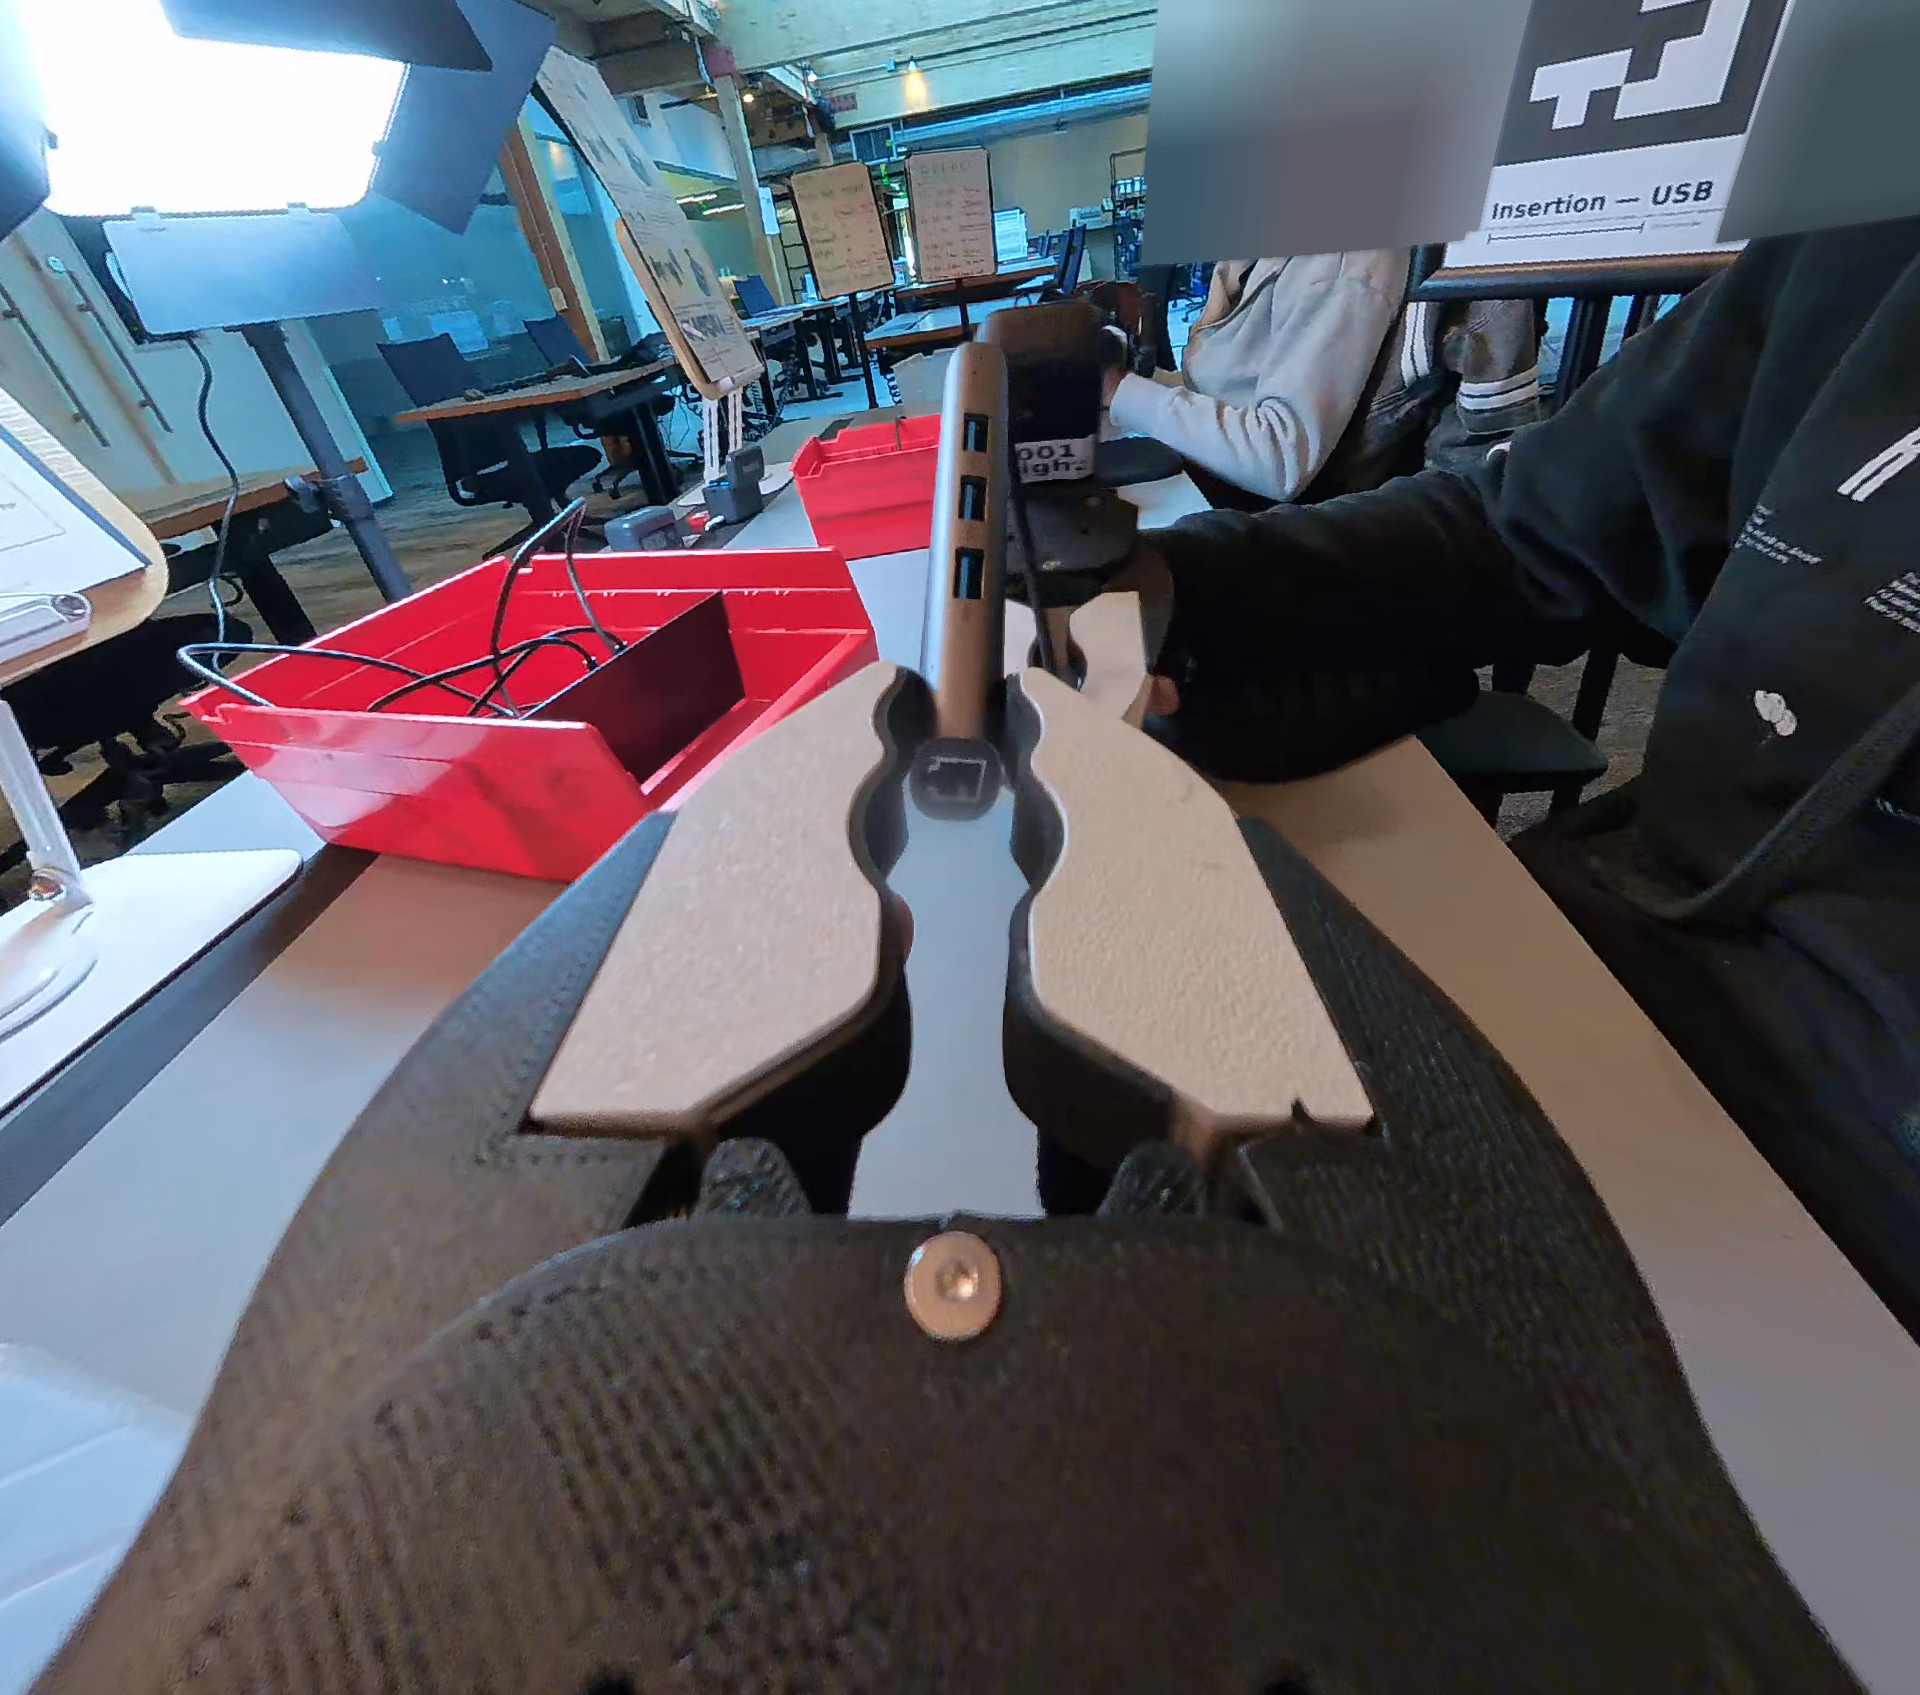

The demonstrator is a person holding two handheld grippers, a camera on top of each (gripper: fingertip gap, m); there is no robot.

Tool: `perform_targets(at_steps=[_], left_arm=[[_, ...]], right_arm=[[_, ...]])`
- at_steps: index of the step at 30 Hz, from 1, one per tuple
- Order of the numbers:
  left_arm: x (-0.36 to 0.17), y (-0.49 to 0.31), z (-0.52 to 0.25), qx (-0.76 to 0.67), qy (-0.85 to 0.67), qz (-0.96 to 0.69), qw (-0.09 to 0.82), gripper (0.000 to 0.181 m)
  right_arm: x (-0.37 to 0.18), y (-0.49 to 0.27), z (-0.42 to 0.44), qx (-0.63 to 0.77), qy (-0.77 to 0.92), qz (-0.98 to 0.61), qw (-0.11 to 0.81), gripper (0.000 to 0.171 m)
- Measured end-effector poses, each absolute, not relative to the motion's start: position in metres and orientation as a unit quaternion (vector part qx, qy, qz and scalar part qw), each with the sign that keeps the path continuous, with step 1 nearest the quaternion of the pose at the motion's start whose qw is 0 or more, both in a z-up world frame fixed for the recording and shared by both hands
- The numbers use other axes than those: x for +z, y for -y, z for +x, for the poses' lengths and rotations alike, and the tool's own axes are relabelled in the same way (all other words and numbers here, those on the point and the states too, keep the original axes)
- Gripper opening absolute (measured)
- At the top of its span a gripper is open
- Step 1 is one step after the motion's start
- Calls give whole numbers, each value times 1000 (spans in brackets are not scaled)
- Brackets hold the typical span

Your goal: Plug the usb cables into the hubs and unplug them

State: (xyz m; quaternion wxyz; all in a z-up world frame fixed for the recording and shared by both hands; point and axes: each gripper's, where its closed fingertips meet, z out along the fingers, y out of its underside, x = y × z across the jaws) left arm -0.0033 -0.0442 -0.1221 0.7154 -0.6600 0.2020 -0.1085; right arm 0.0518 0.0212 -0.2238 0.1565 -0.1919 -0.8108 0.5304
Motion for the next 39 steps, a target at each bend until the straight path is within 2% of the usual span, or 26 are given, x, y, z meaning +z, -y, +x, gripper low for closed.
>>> perform_targets(at_steps=[1,5,9,15,23,30,34,39], left_arm=[[-124,43,-4,-105,-200,-663,713,16],[-140,32,-11,-55,-194,-696,689,16],[-163,18,5,-44,-222,-720,656,15],[-193,4,30,-1,-279,-751,599,15],[-196,14,38,-78,-276,-754,591,16],[-199,13,47,-87,-283,-760,579,32],[-197,4,45,-44,-269,-762,587,24],[-199,2,41,-21,-271,-773,573,22]], right_arm=[[-224,-19,51,525,813,-183,172,9],[-212,-3,50,522,808,-145,232,9],[-190,8,43,527,776,-112,328,9],[-190,17,47,546,764,-103,326,9],[-186,17,50,569,758,-111,300,8],[-182,21,53,585,748,-109,296,9],[-177,20,52,596,737,-114,296,8],[-180,17,49,568,750,-124,315,8]])
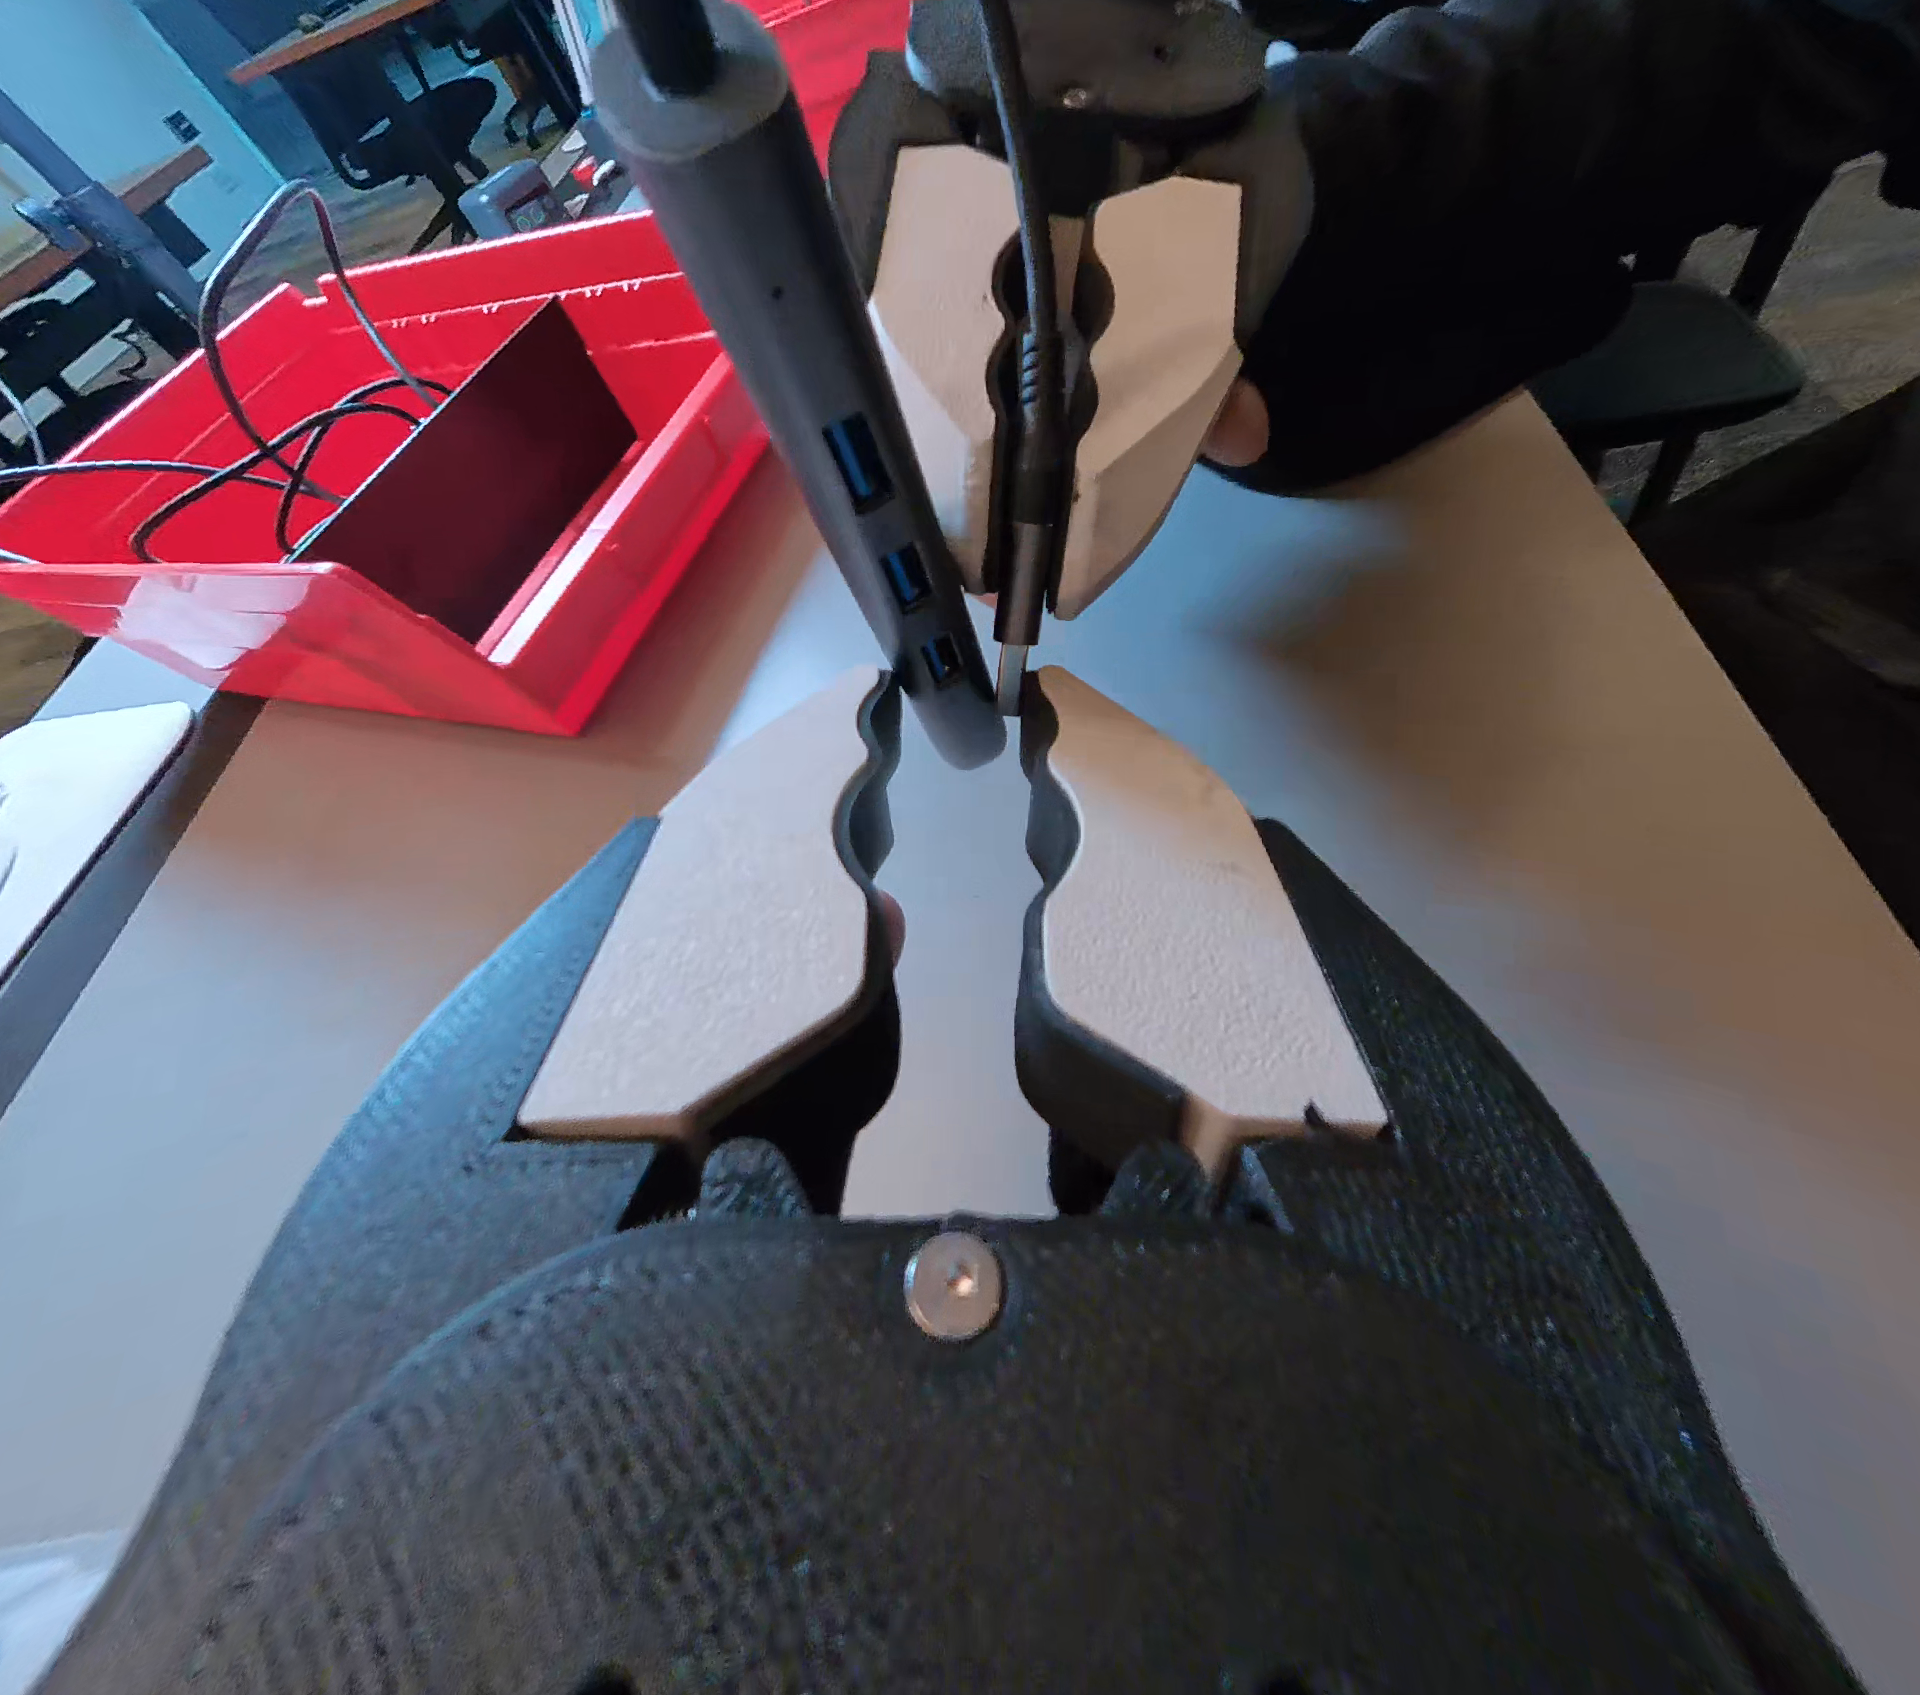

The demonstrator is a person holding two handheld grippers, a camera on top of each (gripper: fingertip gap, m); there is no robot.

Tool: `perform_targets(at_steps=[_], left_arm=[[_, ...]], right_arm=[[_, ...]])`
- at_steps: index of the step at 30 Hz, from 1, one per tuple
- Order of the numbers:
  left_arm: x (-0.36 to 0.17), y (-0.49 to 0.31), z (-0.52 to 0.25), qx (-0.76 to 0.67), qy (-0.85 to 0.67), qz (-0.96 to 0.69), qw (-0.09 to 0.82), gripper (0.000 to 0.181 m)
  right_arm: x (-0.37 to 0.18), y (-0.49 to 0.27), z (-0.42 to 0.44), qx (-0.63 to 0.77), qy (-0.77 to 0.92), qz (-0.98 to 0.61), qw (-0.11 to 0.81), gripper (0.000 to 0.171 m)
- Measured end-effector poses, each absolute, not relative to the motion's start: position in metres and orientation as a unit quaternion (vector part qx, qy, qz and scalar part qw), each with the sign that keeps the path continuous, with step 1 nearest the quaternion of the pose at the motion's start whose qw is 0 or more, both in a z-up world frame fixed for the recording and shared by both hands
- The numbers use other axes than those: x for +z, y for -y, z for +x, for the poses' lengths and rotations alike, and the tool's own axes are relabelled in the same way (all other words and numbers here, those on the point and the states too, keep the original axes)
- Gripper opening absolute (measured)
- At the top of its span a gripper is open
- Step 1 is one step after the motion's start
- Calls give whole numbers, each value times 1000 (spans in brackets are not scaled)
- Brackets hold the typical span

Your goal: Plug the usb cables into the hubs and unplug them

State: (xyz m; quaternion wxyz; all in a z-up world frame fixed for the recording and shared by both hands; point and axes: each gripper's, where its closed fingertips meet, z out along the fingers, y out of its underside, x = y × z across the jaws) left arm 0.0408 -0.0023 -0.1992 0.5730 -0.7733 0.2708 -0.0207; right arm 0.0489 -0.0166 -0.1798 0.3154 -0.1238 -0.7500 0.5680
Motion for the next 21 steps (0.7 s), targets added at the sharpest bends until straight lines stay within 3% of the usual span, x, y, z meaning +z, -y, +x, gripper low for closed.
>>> perform_targets(at_steps=[5,8,11,13,15,17,21], left_arm=[[-203,1,28,18,-263,-791,552,21],[-207,2,18,39,-253,-803,538,21],[-213,3,19,43,-265,-811,521,21],[-221,3,31,39,-295,-814,499,21],[-229,4,42,46,-325,-817,474,21],[-233,7,46,48,-343,-819,458,21],[-239,12,48,62,-366,-820,436,22]], right_arm=[[-188,8,41,517,772,-141,343,9],[-196,0,33,493,781,-172,343,21],[-201,-8,22,474,780,-207,351,48],[-203,-1,25,483,785,-190,338,56],[-209,10,33,486,798,-147,323,53],[-216,19,43,486,811,-110,306,33],[-222,23,45,458,820,-72,334,30]])
